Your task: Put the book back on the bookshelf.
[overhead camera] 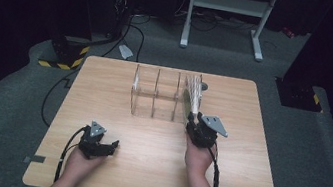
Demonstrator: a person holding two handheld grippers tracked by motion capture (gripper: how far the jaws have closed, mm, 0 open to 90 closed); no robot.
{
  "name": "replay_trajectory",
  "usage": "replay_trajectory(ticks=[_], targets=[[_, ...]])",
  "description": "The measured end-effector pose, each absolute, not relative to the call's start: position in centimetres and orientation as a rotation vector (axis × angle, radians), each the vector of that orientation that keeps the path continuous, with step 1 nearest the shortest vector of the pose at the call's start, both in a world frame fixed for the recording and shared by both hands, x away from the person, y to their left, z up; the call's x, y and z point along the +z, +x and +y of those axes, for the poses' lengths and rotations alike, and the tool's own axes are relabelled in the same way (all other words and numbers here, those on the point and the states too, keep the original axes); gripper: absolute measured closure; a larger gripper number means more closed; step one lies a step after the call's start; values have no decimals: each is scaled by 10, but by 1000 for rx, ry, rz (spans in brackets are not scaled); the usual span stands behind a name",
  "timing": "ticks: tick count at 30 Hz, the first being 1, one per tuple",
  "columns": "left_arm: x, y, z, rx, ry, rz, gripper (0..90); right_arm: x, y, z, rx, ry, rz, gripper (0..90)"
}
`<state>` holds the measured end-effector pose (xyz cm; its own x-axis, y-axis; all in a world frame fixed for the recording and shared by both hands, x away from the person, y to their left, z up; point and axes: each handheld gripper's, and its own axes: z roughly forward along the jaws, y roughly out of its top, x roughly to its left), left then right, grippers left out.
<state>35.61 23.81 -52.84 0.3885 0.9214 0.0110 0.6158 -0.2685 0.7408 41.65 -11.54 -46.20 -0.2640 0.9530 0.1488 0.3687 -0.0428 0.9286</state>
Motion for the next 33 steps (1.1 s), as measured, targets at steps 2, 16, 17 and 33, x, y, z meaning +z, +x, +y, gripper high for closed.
replay_trajectory(ticks=[2, 16, 17, 33], targets=[[-528, 356, 238, 597, 1993, 1312, 213, -461, 413, -118, 1320, 1387, 1675, 527], [-528, 356, 238, 596, 1990, 1314, 215, -474, 392, -168, 1238, 1356, 1787, 373], [-528, 356, 238, 596, 1991, 1313, 215, -478, 392, -174, 1221, 1360, 1802, 359], [-529, 356, 238, 595, 1986, 1314, 217, -524, 383, -248, 841, 1543, 1984, 219]])
